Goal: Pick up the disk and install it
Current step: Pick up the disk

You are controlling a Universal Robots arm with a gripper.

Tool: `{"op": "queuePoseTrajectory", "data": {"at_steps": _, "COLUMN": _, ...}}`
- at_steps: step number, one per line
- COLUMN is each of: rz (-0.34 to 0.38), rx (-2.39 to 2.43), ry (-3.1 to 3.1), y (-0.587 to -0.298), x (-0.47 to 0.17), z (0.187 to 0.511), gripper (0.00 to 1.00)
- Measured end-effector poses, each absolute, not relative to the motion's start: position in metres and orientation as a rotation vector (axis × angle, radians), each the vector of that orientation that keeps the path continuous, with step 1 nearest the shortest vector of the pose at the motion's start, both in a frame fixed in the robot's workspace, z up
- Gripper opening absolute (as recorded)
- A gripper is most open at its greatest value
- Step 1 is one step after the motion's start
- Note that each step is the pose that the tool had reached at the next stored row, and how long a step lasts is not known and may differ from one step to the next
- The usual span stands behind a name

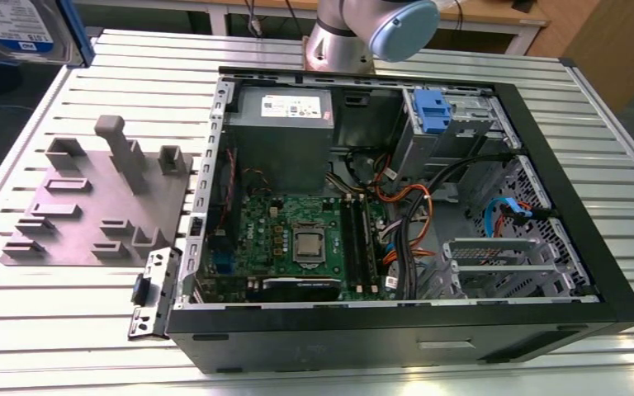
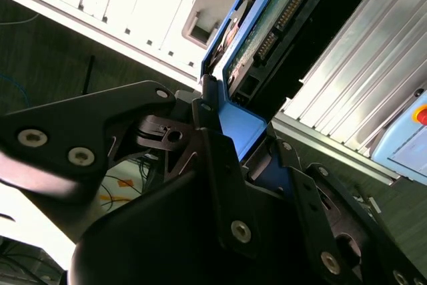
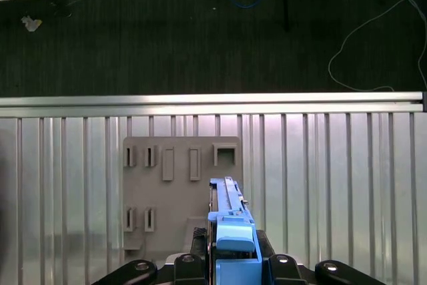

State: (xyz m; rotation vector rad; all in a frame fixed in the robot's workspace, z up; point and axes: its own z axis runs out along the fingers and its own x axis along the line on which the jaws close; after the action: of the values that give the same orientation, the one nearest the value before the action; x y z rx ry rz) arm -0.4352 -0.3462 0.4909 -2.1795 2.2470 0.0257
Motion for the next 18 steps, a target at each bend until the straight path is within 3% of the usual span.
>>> {"op": "queuePoseTrajectory", "data": {"at_steps": 18, "rz": 0.026, "rx": -2.180, "ry": 2.247, "y": -0.3494, "x": -0.4352, "z": 0.4909, "gripper": 0.37}}
